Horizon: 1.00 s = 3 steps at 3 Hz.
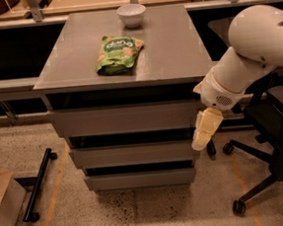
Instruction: Open top drawer
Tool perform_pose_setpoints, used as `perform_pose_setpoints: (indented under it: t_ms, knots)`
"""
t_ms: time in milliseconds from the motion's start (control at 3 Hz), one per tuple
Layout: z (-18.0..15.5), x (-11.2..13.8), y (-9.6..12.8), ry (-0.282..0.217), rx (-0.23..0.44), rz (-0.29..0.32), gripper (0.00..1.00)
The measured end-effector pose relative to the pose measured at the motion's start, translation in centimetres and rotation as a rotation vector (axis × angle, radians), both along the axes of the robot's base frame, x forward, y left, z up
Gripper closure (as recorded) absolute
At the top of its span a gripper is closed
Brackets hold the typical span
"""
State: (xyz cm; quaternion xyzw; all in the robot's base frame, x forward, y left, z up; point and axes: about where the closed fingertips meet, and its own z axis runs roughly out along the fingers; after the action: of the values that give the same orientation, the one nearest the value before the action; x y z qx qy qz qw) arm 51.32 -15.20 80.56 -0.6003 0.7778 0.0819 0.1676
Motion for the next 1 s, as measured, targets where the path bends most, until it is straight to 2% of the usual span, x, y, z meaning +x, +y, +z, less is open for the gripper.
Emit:
perform_pose_setpoints:
  t_ms: [667, 1000]
  knots:
    - [-3.2, 6.1, -0.5, -0.037, 0.058, -0.033, 0.00]
    - [-5.2, 8.6, -0.7, -0.026, 0.099, -0.041, 0.00]
